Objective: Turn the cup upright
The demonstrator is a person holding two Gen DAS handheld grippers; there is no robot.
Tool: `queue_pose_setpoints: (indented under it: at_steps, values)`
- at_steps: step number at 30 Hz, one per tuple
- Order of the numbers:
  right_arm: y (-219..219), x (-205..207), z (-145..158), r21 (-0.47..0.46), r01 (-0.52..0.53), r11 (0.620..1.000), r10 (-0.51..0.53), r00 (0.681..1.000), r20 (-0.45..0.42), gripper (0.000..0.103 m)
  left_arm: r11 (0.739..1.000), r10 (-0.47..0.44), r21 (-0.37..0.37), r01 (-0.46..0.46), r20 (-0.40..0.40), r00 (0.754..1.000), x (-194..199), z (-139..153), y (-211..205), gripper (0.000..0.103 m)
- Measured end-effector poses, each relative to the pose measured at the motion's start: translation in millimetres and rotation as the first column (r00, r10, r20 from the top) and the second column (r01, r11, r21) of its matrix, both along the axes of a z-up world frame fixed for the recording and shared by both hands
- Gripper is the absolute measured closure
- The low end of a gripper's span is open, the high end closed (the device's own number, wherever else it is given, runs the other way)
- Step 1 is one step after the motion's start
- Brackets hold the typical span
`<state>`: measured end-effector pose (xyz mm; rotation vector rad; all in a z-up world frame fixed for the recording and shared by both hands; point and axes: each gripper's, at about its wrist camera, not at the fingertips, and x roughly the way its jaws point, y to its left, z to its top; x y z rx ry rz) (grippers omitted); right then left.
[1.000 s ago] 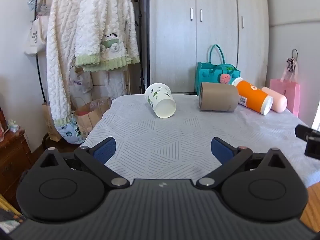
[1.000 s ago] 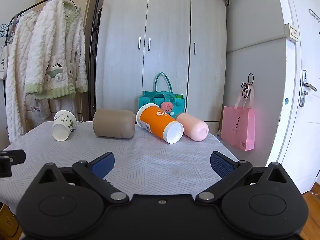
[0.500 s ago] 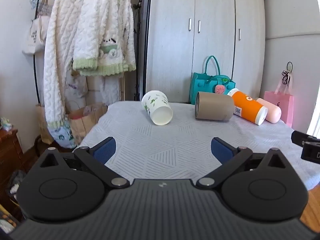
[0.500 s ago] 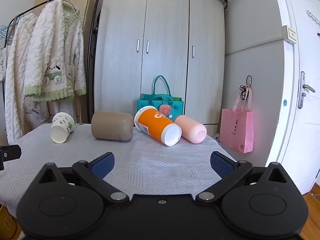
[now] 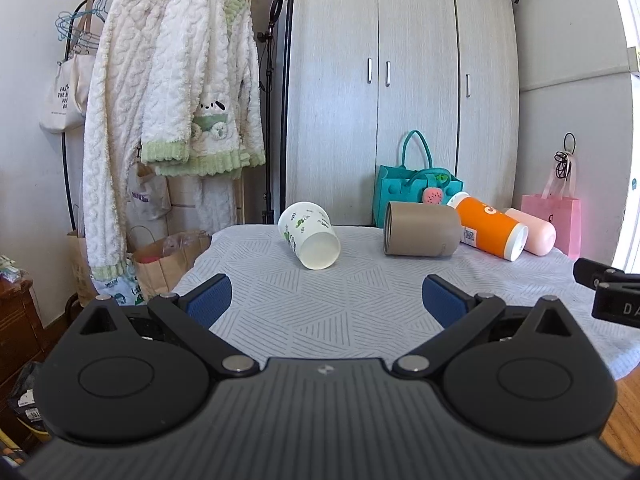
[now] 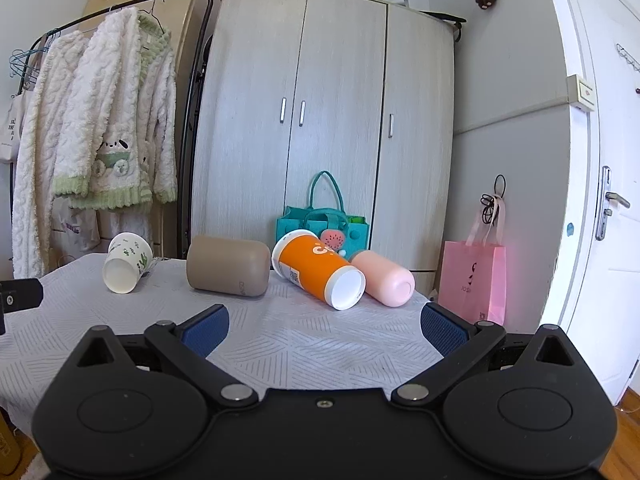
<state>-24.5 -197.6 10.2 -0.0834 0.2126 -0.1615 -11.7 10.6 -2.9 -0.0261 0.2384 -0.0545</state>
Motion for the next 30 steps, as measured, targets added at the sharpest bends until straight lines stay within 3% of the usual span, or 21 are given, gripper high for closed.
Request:
queue_pose_setpoints:
  at_steps: [30]
  values:
    - [-3.5, 2.0, 1.1, 0.002, 0.015, 1.0, -0.015, 1.0, -0.01, 0.0, 1.0, 0.007, -0.011, -0.007, 0.038, 0.999, -8.9, 1.9, 2.1, 0.0]
